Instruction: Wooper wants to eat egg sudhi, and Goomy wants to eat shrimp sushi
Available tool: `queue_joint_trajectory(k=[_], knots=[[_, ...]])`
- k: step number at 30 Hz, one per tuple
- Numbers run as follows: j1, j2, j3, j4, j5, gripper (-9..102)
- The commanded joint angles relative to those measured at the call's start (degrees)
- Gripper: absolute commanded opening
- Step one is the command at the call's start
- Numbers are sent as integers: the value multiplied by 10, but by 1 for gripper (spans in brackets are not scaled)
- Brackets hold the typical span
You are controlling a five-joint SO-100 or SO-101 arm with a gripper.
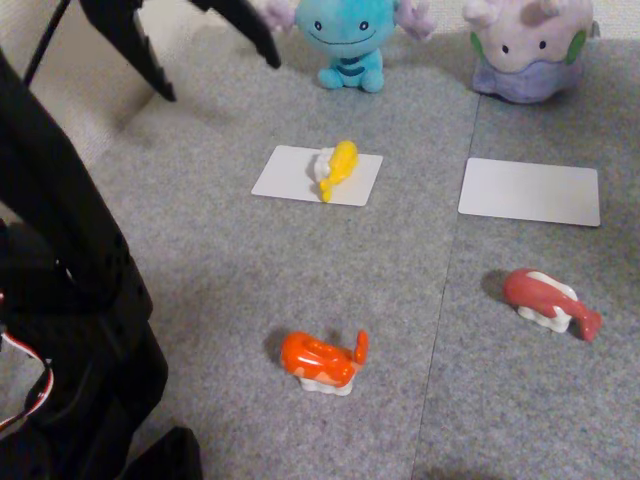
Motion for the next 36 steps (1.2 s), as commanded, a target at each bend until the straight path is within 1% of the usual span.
queue_joint_trajectory(k=[1,3,5,10,16,20,23,29,36], knots=[[14,69,-7,40,-81,37],[45,100,12,38,-111,36],[69,127,45,38,-164,36],[135,195,171,37,-307,36],[217,300,315,37,-446,36],[275,386,379,36,-544,36],[337,432,412,36,-626,36],[445,433,447,36,-758,36],[525,374,456,32,-836,36]])
